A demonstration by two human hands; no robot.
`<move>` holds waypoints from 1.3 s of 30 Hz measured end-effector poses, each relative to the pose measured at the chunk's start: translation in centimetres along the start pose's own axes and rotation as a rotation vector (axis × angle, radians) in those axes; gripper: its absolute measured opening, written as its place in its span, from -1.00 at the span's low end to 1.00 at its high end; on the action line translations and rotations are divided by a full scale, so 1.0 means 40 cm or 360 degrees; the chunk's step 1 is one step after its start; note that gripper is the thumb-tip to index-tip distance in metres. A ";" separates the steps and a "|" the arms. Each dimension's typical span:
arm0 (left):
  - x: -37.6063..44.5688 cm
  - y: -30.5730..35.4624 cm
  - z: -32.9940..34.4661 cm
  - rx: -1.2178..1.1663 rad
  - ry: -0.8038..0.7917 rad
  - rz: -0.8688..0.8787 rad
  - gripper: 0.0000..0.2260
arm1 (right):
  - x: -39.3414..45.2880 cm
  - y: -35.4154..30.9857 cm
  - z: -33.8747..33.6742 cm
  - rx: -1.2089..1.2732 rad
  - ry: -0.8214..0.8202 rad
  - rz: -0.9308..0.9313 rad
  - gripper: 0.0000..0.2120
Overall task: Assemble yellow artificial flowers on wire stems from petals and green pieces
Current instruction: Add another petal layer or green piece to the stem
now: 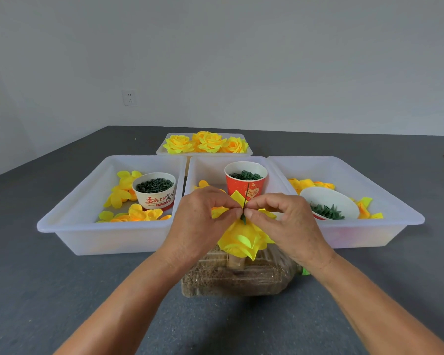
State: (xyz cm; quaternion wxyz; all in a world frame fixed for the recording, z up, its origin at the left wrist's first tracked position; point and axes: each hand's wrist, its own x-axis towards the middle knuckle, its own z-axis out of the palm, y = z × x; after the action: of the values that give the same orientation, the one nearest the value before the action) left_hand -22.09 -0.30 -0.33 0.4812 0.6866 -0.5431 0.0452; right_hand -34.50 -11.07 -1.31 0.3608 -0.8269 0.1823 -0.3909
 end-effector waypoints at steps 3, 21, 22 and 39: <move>0.002 0.003 -0.001 0.0065 0.0009 0.0046 -0.94 | 0.001 -0.006 -0.004 0.0006 -0.0053 0.0036 -0.85; 0.020 0.007 -0.012 0.0069 -0.0179 -0.0094 -0.98 | 0.047 -0.033 -0.029 -0.0111 -0.0400 0.0127 -0.89; 0.022 0.007 -0.013 0.0066 -0.0198 -0.0112 -0.98 | 0.049 -0.034 -0.029 -0.0119 -0.0411 0.0130 -0.89; 0.027 0.012 -0.021 0.0014 -0.0258 -0.0250 -0.94 | 0.044 -0.046 -0.028 0.0035 -0.0413 0.0345 -0.93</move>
State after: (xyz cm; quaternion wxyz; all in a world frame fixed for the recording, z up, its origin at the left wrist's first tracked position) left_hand -21.64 -0.42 1.05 0.4349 0.7305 -0.5246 -0.0460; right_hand -34.21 -11.37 1.45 0.4303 -0.8420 0.2180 -0.2416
